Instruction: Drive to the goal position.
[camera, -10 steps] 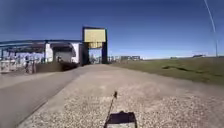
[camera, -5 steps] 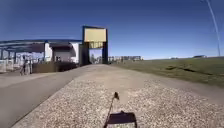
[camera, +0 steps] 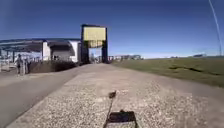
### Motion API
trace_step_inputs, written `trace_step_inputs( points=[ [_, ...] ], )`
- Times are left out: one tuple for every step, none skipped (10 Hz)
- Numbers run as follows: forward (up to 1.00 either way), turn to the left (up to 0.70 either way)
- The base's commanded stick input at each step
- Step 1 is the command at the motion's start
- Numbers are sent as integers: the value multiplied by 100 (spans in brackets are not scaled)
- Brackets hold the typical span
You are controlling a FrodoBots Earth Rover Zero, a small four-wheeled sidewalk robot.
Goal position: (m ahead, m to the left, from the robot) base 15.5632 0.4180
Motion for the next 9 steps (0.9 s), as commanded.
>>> trace_step_inputs(
  points=[
    [100,0],
    [100,0],
    [100,0],
    [100,0],
    [100,0],
    [100,0],
    [100,0],
    [100,0],
    [100,0]
  ],
)
